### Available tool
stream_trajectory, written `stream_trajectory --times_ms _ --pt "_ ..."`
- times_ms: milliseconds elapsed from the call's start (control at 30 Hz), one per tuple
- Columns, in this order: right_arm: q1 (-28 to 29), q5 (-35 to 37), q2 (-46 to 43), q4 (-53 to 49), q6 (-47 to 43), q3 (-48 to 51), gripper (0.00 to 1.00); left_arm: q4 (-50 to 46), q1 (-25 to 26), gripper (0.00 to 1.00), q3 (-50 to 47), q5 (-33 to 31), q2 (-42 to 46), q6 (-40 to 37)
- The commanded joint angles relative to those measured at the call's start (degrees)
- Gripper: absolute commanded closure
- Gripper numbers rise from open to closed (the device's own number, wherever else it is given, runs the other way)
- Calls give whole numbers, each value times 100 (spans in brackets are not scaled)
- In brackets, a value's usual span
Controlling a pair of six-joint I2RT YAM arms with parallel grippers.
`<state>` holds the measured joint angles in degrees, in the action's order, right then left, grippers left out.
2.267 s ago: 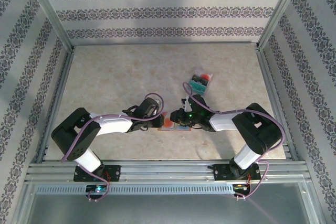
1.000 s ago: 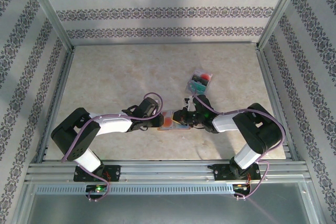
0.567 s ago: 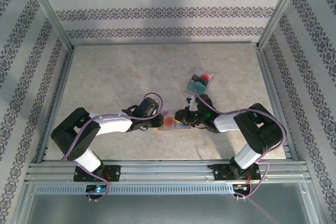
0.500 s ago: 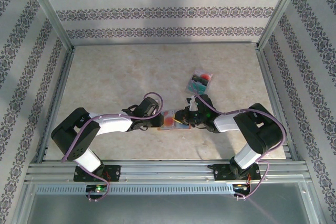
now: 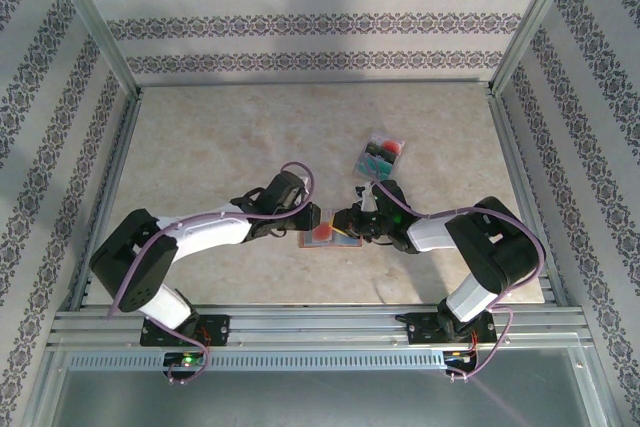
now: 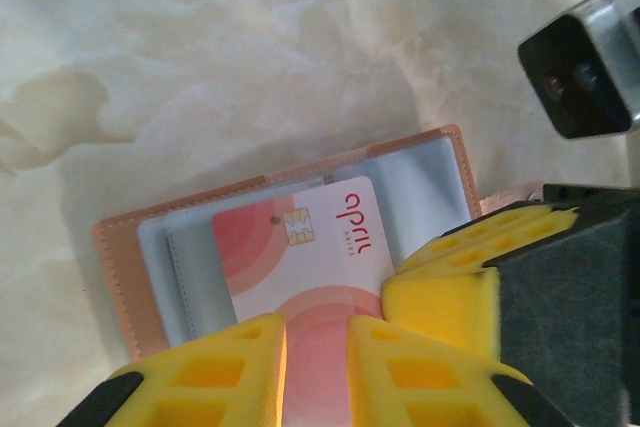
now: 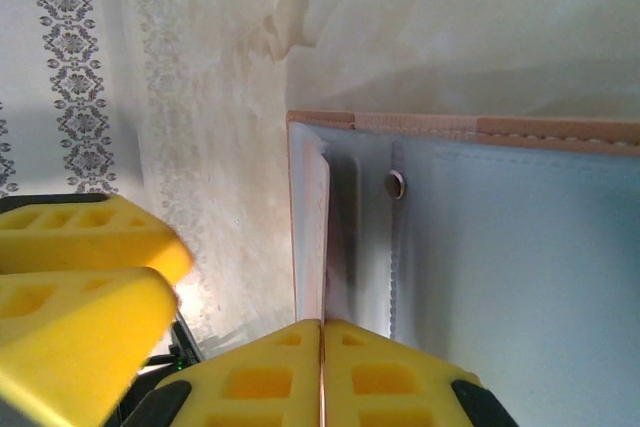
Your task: Take the credit cards out of the card holder
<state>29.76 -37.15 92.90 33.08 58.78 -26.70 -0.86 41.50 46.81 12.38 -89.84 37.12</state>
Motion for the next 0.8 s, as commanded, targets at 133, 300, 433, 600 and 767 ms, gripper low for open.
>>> stream_trajectory --times_ms 133,300,433,600,767 --pt "8 17 -132 146 4 72 86 183 -63 77 56 402 -544 -122" --pt "71 40 -107 215 20 20 83 285 -62 77 0 491 -718 -40" --pt "176 57 -4 349 54 -45 81 356 -61 77 -46 519 -771 26" --pt "271 85 142 501 105 -114 80 395 -63 78 -92 546 -772 82" --pt "289 111 167 568 139 -93 81 392 -63 78 -141 522 -724 111"
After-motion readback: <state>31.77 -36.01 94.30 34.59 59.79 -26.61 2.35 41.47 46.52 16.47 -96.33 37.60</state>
